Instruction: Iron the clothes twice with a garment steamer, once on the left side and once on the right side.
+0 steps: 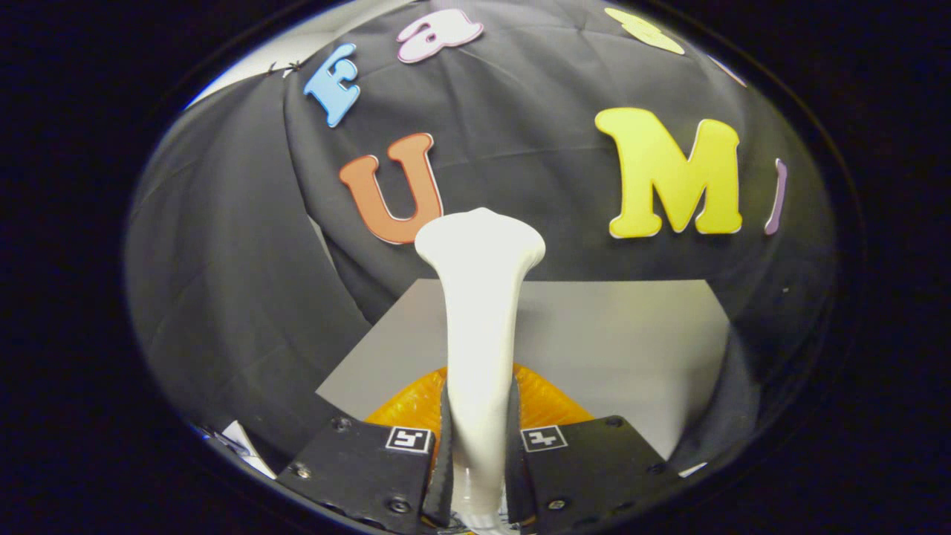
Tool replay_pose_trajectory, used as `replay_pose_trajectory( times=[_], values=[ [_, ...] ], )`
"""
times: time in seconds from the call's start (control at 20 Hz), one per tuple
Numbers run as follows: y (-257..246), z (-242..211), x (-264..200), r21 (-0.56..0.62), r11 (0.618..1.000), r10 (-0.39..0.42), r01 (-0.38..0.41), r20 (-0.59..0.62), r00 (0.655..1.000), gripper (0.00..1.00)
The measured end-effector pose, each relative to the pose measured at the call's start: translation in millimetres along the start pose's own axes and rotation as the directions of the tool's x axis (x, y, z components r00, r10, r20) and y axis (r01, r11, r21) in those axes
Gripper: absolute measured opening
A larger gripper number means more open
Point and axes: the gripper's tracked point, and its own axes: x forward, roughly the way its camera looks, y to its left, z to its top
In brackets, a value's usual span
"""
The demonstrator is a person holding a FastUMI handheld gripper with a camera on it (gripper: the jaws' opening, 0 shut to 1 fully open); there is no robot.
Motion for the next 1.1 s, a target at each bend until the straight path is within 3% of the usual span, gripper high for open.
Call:
replay_pose_trajectory(
  times=[0.35,0.65,0.85,1.1],
  values=[
    [-27,-2,-128,0.02,1.0,0.02,-0.022,0.115,0.993,0.31],
    [-80,-13,-249,0.021,0.999,-0.032,0.028,0.236,0.971,0.31],
    [-134,-4,-320,0.062,0.994,-0.105,0.089,0.32,0.941,0.31],
    [-206,26,-392,0.103,0.977,-0.213,0.187,0.426,0.879,0.3]
  ],
)
